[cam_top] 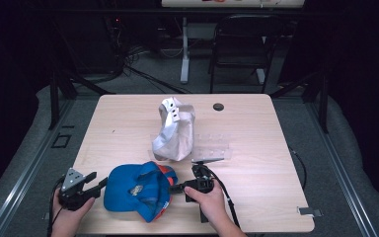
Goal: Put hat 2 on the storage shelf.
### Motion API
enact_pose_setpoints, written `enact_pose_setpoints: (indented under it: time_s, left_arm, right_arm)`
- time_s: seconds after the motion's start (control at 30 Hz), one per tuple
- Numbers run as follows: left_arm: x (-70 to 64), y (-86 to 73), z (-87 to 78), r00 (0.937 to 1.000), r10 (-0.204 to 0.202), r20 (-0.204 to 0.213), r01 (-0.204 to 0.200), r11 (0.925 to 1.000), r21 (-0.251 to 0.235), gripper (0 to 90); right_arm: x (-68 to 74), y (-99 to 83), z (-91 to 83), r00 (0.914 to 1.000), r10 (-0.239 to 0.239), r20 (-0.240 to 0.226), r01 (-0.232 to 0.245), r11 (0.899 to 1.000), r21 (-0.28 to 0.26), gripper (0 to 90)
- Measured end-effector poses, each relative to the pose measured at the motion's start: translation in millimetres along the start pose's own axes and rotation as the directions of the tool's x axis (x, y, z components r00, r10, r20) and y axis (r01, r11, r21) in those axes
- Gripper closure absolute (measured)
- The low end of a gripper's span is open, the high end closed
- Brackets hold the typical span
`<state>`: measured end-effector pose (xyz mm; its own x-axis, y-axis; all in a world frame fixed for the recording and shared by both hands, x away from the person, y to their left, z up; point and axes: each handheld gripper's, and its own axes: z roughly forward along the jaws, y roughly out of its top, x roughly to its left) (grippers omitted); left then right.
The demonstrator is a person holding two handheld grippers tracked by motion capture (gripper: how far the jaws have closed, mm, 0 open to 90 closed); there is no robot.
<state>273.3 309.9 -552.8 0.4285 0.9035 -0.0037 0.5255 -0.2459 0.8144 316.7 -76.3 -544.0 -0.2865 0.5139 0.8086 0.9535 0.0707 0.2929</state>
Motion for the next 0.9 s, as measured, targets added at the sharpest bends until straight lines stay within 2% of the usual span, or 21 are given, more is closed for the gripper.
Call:
enact_pose_setpoints:
  time_s: [0.2,0.27,0.3,0.37,0.5,0.7,0.9]
  left_arm:
    - [0.5,0.5,-0.9,0.9999,-0.011,0.012,0.011,0.9999,-0.001,50.7]
    - [0.4,1.5,-2.2,0.9998,-0.009,0.02,0.008,0.9998,0.019,51.6]
    - [0.3,1.5,-2.0,0.9998,-0.006,0.021,0.006,0.9998,0.019,51.8]
    - [0.2,1.4,-1.7,0.9998,-0.006,0.019,0.005,0.9998,0.019,51.8]
    - [0.5,1.4,-1.9,0.9998,-0.008,0.019,0.008,0.9998,0.021,51.8]
    - [-0.3,1.3,-1.2,0.9997,-0.008,0.022,0.008,0.9998,0.019,51.7]
    - [-1.8,1.9,-0.5,0.9997,0.004,0.023,-0.005,0.9997,0.025,51.7]
  right_arm:
    - [10.9,10.6,-10.9,0.9999,0.013,-0.01,-0.013,1.0,0.004,78.9]
    - [14.7,13.9,-16.6,0.9998,0.015,-0.013,-0.015,1.0,0.009,78.8]
    - [16.4,14.5,-18.2,0.9997,0.018,-0.018,-0.018,1.0,-0.007,78.9]
    - [19.2,17.0,-25.1,0.9998,0.013,-0.016,-0.012,1.0,0.008,78.9]
    - [21.9,19.0,-36.0,0.9995,0.015,-0.027,-0.015,1.0,-0.003,79.0]
    - [24.0,21.4,-57.2,0.9963,0.035,-0.079,-0.036,0.999,-0.01,79.1]
    - [28.8,25.1,-72.4,0.9885,0.059,-0.139,-0.064,0.998,-0.029,79.2]
